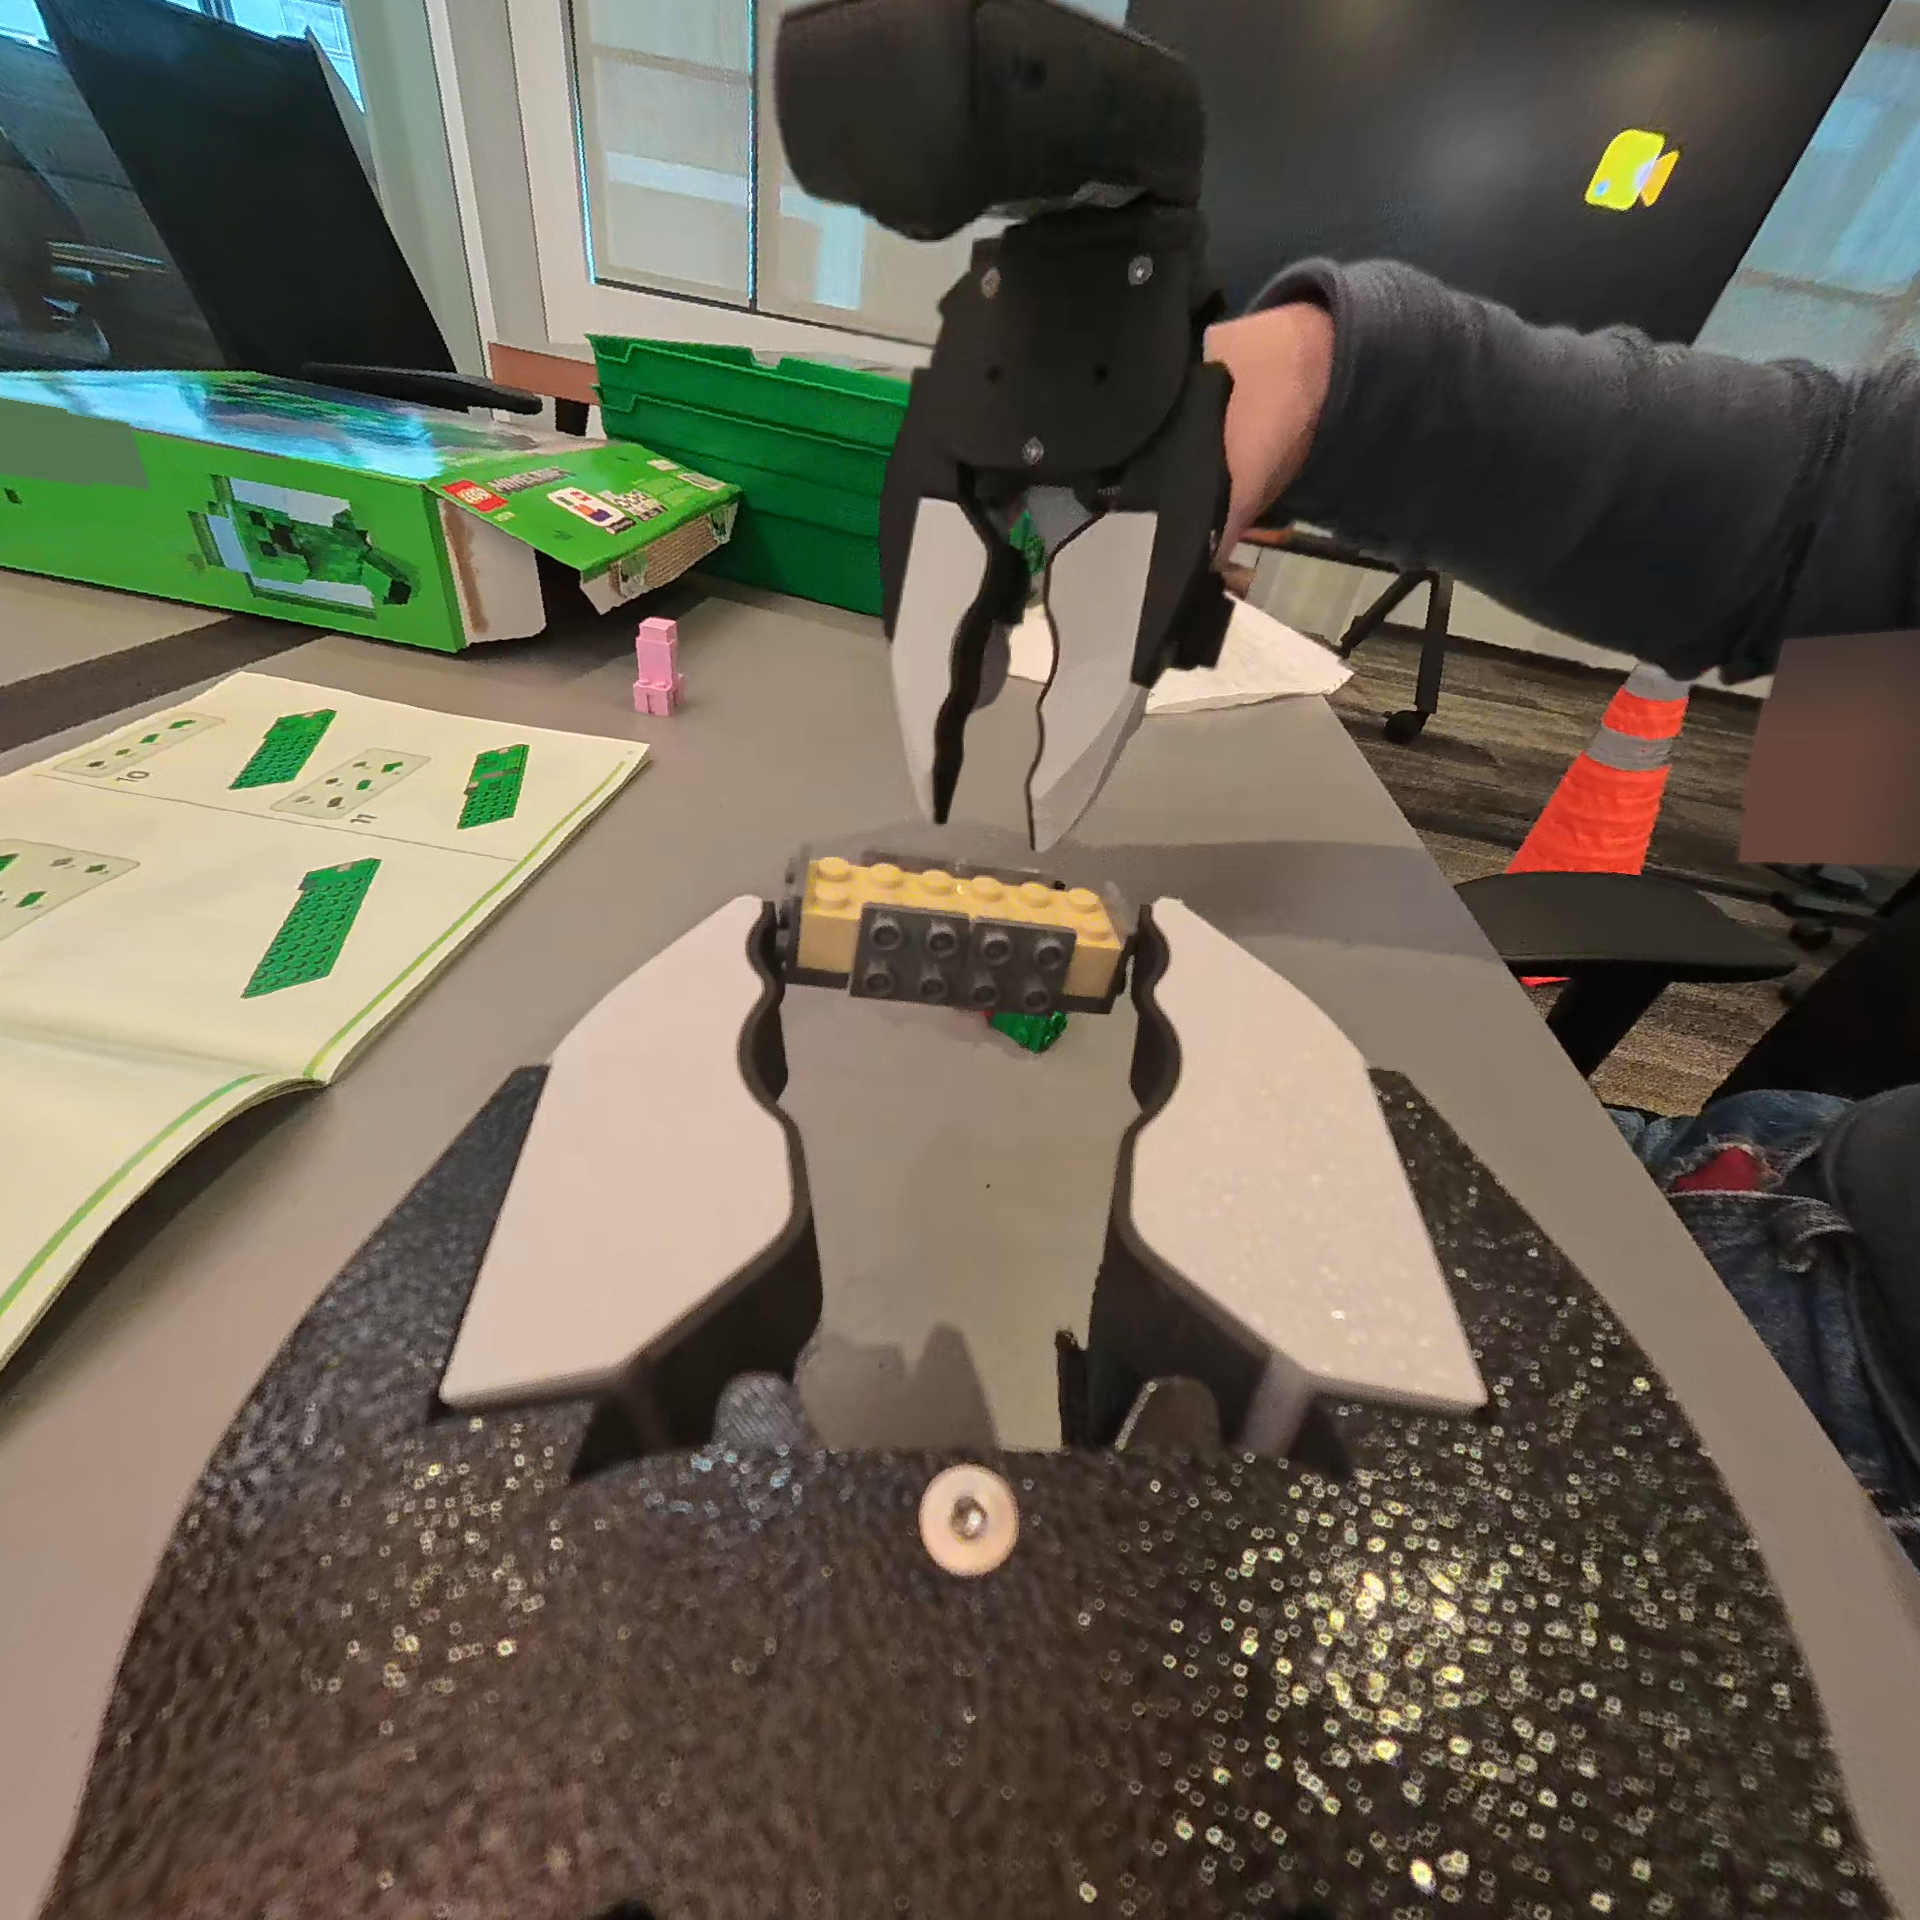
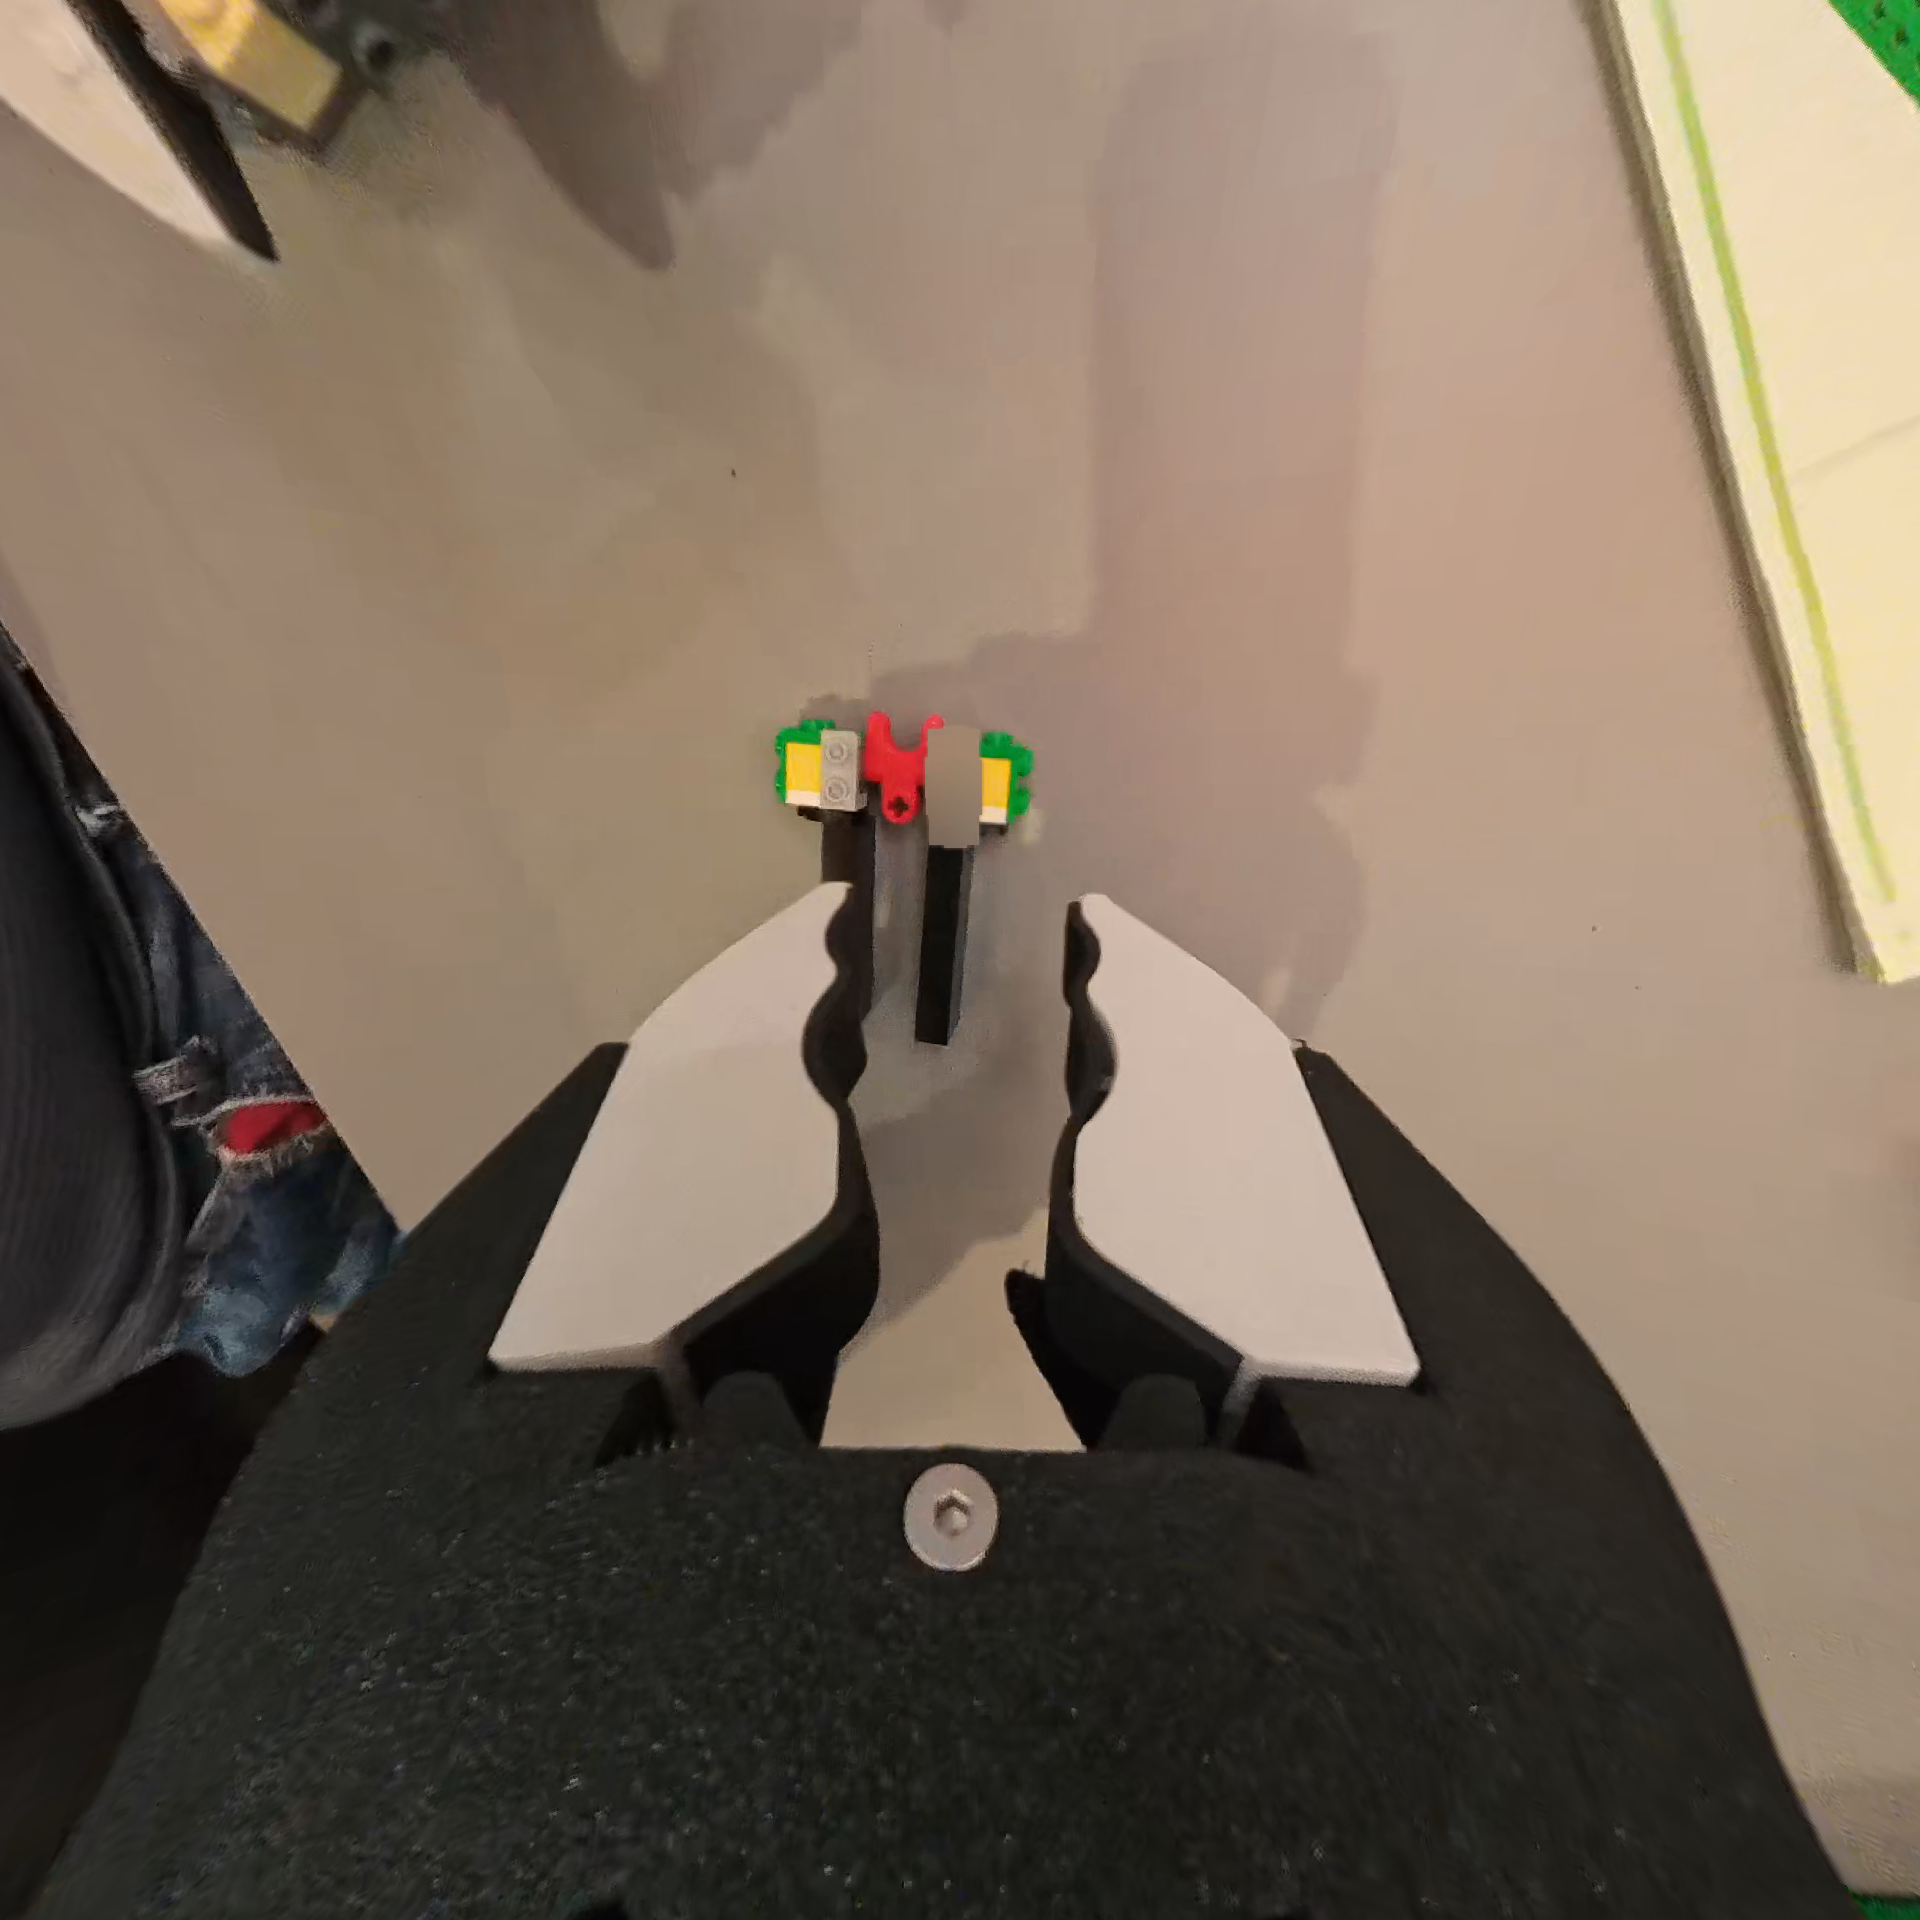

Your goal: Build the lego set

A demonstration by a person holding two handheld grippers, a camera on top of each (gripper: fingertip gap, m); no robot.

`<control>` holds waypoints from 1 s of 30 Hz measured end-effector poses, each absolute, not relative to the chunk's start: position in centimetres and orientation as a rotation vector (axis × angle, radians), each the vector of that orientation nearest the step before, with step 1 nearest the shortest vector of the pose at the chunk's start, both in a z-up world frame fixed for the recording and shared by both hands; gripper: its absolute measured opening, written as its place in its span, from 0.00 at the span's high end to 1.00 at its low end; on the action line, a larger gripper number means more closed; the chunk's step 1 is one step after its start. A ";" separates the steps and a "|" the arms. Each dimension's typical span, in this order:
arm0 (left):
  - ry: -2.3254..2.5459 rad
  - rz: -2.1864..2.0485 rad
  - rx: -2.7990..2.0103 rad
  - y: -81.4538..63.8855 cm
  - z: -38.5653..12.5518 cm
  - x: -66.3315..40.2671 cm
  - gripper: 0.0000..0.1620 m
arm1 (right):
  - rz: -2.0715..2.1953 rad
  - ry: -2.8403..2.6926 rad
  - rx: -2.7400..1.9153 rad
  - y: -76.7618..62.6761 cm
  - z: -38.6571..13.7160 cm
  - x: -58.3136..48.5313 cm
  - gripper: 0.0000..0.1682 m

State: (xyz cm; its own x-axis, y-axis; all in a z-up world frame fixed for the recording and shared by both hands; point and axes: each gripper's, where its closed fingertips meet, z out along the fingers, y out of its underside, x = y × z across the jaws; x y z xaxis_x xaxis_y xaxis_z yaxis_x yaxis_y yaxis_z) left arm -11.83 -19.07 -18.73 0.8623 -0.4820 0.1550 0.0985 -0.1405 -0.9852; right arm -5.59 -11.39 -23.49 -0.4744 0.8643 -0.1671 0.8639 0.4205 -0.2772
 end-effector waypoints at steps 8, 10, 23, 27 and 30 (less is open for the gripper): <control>0.339 -0.497 -1.662 -19.1 -19.0 -11.3 0.60 | 0.282 -2.668 -1.485 -11.5 -26.4 -5.2 0.85; 0.344 -0.495 -1.665 -19.1 -19.1 -11.3 0.60 | 0.238 -2.680 -1.482 -11.3 -26.8 -5.1 0.86; 0.332 -0.520 -1.659 -19.1 -19.0 -11.2 0.60 | 0.652 -2.440 -1.314 -12.7 -23.6 -8.1 0.95; 0.302 -0.593 -1.627 -19.2 -18.5 -10.8 0.60 | 1.274 -2.041 -0.975 -16.3 -16.0 -11.0 0.95; 0.292 -0.627 -1.619 -19.2 -18.3 -10.6 0.60 | 1.749 -1.788 -0.762 -18.9 -11.8 -11.1 0.95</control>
State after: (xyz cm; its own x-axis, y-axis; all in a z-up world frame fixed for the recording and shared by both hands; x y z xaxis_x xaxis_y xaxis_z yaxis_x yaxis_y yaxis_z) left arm -10.58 -19.21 -18.30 0.8165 -0.5311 0.2263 0.1684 -0.1559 -0.9733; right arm -11.10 -18.89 -11.79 -0.7063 0.7076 -0.0195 0.0350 0.0073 -0.9994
